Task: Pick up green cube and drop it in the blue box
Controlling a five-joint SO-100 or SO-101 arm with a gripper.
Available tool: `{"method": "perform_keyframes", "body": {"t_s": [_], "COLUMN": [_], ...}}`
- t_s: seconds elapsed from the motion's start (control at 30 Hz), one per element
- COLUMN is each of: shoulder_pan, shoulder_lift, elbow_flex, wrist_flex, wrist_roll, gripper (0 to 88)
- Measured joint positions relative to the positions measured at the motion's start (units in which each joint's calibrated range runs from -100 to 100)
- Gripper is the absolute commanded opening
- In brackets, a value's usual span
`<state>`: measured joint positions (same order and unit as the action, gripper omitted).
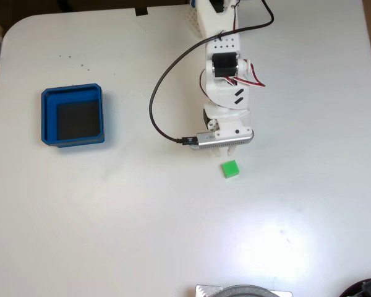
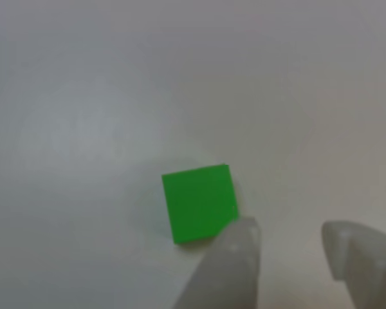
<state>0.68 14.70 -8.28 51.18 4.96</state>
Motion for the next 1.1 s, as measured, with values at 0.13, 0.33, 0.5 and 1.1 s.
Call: {"method": "perform_keyframes", "body": {"t_s": [0.13, 0.33, 0.5, 1.1], "shoulder_pan": [-0.1, -0.1, -0.1, -2.5], "shoulder_lift": [0.1, 0.5, 2.5, 5.6], "elbow_flex": [0.0, 0.0, -0.2, -0.2], "wrist_flex": [0.0, 0.0, 0.0, 0.0], "wrist_roll": [0.0, 0.0, 0.0, 0.5], "gripper": [4.4, 9.3, 13.2, 24.3]}}
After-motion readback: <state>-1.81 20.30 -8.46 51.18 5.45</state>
